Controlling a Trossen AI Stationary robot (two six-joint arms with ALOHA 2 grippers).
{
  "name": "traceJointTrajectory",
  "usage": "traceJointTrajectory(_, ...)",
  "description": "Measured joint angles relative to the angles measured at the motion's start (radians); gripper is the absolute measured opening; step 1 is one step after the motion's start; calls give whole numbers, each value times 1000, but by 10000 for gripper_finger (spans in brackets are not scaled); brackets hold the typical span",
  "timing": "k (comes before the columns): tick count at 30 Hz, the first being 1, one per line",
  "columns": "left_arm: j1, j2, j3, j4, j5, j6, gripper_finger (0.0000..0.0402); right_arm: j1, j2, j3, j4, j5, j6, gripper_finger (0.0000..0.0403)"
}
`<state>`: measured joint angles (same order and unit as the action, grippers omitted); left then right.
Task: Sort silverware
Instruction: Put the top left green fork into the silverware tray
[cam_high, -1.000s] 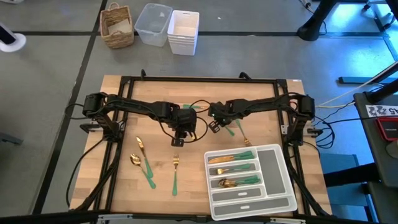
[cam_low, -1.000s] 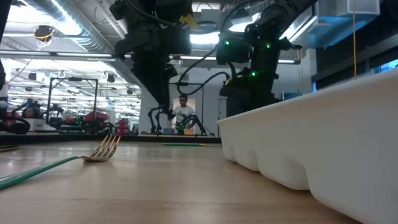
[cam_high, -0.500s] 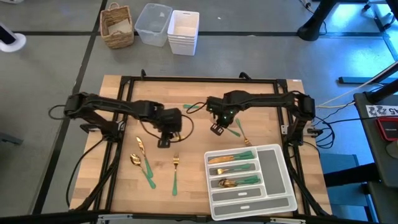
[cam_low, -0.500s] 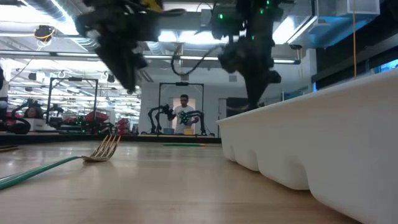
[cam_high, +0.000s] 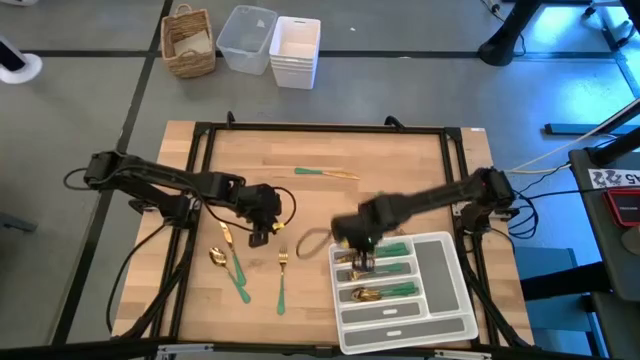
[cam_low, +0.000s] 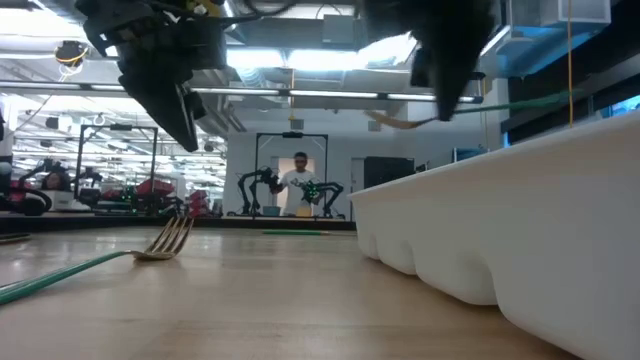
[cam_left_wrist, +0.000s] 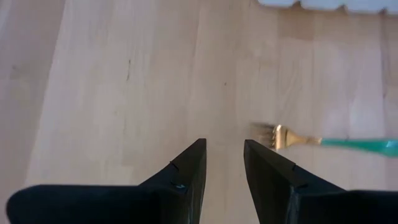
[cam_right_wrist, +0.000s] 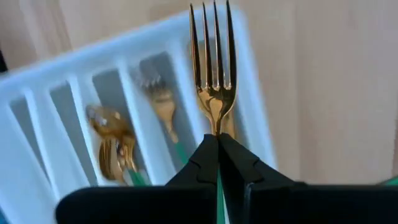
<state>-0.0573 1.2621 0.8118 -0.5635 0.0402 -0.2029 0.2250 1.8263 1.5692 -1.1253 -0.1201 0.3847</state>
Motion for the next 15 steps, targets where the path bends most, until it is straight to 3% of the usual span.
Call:
traceJointTrajectory(8,-37,0,-34,112,-1,-161,102,177,0,-57,56,122,81,5)
traceJointTrajectory(15,-96,0,-34,173,0,-259,102,222,0,-155,195,101,83,5)
